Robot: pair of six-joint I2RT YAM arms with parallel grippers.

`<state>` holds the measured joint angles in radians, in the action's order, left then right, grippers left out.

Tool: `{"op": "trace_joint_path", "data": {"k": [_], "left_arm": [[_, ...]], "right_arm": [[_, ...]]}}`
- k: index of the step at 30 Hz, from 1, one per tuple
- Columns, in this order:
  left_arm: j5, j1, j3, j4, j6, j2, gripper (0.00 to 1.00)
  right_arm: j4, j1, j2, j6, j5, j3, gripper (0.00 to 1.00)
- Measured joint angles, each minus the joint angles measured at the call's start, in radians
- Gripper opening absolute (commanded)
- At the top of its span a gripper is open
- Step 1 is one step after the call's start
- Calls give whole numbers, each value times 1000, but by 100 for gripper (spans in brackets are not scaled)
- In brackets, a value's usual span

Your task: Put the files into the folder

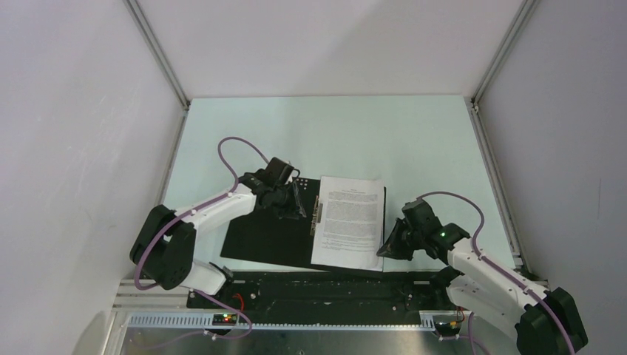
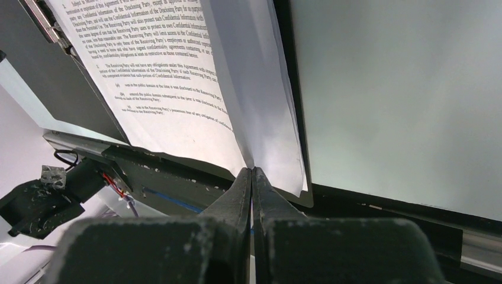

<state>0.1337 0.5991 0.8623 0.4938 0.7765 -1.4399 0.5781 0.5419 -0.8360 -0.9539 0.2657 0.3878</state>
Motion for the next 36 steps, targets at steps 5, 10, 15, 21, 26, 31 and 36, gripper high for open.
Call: {"op": "trace_joint_path", "data": {"k": [5,10,15,21,26,31,36], "left_arm": [[0,0,0,0,0,0,32],[0,0,0,-2,0,0,33],[0,0,0,-2,0,0,33],[0,0,0,-2,0,-1,33],[0,0,0,-2,0,-3,34],[0,-21,0,-2,-3,-3,34],[-3,-102,0,11,-19,10,33]], "right_arm": [[-19,2,-13,2,-11,0,0],[-25,4,-29,3,-18,0,0],[-22,7,-21,3,-23,0,27],[34,12,42,3,-41,19,57],[122,13,95,17,-78,68,60],[150,3,74,41,-112,115,59],[137,95,-193,60,-194,328,54]]}}
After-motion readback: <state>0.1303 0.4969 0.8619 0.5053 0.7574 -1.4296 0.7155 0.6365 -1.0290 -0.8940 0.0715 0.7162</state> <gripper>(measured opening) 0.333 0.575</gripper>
